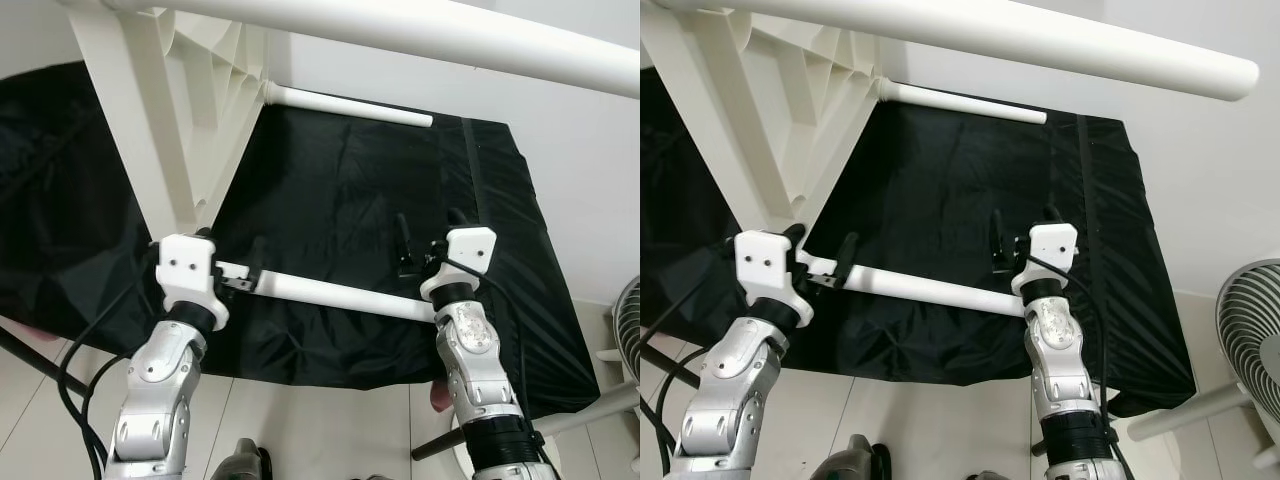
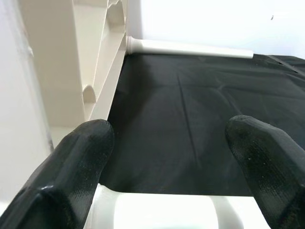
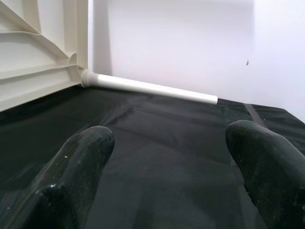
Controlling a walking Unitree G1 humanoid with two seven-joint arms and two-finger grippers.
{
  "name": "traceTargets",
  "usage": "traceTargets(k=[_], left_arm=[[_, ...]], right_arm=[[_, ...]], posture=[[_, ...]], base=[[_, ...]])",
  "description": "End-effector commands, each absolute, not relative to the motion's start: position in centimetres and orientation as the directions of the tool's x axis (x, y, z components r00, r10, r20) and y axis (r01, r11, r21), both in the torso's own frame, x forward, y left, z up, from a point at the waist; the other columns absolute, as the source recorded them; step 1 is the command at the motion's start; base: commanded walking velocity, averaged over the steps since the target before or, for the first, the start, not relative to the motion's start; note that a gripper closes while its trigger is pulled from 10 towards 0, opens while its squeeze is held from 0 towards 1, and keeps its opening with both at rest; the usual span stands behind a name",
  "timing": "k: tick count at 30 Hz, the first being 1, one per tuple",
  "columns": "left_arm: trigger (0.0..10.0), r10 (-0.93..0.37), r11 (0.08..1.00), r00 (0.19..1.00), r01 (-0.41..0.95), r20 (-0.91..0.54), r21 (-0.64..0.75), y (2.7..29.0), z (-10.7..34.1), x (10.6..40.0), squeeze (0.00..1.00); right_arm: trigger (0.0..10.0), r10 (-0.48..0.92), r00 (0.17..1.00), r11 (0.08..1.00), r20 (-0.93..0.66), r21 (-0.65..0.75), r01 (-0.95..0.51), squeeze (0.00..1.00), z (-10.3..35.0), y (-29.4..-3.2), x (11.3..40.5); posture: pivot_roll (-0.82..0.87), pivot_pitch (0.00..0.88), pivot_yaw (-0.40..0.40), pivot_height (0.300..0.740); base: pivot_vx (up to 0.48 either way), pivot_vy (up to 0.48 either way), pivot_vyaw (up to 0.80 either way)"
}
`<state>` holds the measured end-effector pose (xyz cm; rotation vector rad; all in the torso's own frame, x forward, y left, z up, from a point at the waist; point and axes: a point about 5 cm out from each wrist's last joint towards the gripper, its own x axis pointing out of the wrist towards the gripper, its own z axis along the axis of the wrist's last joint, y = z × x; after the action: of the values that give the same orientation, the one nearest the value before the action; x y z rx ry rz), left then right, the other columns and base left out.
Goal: Building children table
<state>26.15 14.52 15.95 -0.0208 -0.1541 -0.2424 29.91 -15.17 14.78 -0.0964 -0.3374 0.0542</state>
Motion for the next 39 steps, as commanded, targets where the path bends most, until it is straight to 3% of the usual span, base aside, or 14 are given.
traceTargets(k=[1, 7, 12, 21, 24, 28, 35, 39], left_arm=[[10.0, -0.158, 0.986, 0.979, 0.163, 0.132, -0.028, 14.9, 15.6, 26.4, 0.00], [10.0, -0.154, 0.988, 0.986, 0.154, 0.069, 0.015, 15.5, 15.2, 27.5, 0.00], [10.0, -0.148, 0.989, 0.988, 0.148, 0.050, 0.004, 15.8, 14.8, 28.1, 0.00], [10.0, -0.071, 0.971, 0.997, 0.067, -0.008, -0.230, 16.5, 12.8, 29.1, 0.00], [10.0, -0.062, 0.974, 0.998, 0.057, -0.014, -0.221, 16.4, 12.7, 29.2, 0.00], [10.0, -0.051, 0.994, 0.999, 0.050, -0.002, -0.098, 16.2, 12.4, 29.1, 0.00], [10.0, -0.026, 0.989, 0.999, 0.022, -0.028, -0.144, 16.8, 11.5, 28.2, 0.00], [10.0, -0.063, 0.990, 0.998, 0.063, 0.006, -0.124, 17.1, 11.1, 27.8, 0.00]], right_arm=[[10.0, 0.054, 0.948, 0.993, 0.315, -0.116, -0.018, 0.00, 14.2, -15.2, 29.8], [10.0, 0.007, 0.951, 0.992, 0.308, -0.122, 0.032, 0.00, 12.9, -14.6, 29.0], [10.0, 0.039, 0.948, 0.996, 0.315, -0.084, -0.013, 0.00, 12.9, -13.9, 28.6], [10.0, -0.019, 0.954, 0.999, 0.298, -0.039, 0.032, 0.00, 12.2, -14.3, 27.9], [10.0, -0.021, 0.954, 0.999, 0.299, -0.036, 0.033, 0.00, 12.2, -14.3, 27.8], [10.0, -0.021, 0.954, 0.999, 0.298, -0.026, 0.030, 0.00, 12.3, -14.4, 27.9], [10.0, 0.002, 0.957, 0.999, 0.288, -0.037, 0.009, 0.00, 12.5, -14.6, 27.6], [10.0, 0.014, 0.962, 0.998, 0.272, -0.057, 0.002, 0.00, 12.5, -14.9, 28.1]], posture=[[0.19, 0.000, 0.052, 0.740], [0.18, 0.000, 0.099, 0.740], [0.16, 0.000, 0.110, 0.740], [0.15, 0.000, 0.063, 0.740], [0.15, 0.000, 0.055, 0.740], [0.16, 0.000, 0.039, 0.740], [0.15, 0.000, 0.003, 0.740], [0.13, 0.048, -0.023, 0.740]], base=[[0.000, 0.000, 0.00], [0.000, 0.000, 0.00], [0.000, 0.000, 0.00], [0.000, 0.000, 0.00], [0.000, 0.000, 0.00], [0.000, 0.000, 0.00], [0.000, 0.000, 0.00], [0.000, 0.000, 0.00]])
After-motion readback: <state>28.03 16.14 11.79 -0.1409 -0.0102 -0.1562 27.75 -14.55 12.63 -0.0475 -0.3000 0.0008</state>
